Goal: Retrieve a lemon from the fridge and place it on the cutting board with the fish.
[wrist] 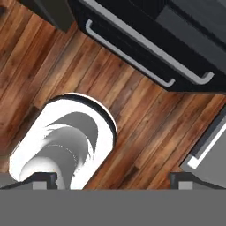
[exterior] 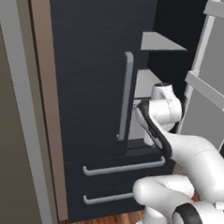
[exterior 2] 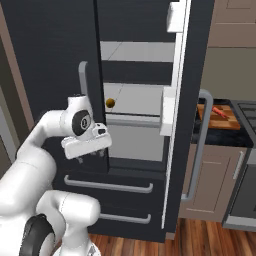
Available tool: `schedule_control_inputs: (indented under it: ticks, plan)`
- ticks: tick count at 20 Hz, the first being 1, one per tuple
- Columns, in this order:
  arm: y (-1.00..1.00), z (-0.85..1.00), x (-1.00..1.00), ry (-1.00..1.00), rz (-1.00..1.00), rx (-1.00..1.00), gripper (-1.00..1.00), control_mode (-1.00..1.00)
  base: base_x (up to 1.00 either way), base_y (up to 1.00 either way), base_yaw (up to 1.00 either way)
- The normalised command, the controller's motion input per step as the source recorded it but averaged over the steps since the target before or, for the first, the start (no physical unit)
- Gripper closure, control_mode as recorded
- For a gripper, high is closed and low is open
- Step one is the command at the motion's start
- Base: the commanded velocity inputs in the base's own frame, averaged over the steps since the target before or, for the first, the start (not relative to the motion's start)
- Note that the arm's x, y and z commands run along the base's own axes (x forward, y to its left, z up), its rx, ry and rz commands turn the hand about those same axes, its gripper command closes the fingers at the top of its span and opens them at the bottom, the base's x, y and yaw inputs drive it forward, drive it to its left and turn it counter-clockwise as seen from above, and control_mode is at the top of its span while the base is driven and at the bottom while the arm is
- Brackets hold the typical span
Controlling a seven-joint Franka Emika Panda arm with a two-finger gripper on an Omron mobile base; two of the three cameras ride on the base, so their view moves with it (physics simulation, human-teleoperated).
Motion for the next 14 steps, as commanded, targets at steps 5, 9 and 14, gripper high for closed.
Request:
schedule_control_inputs:
  ticks: [5, 9, 14]
  plan:
    - [0.54, 0.05, 0.0, -0.28, -0.53, -0.03, -1.0, -1.0, 0.0, 0.0, 0.0]
    - [0.2, 0.24, -0.02, -0.36, -0.6, 0.11, -1.0, -1.0, 0.0, 0.0, 0.0]
    - [0.01, 0.13, -0.01, -0.4, -0.56, 0.23, -1.0, -1.0, 0.0, 0.0, 0.0]
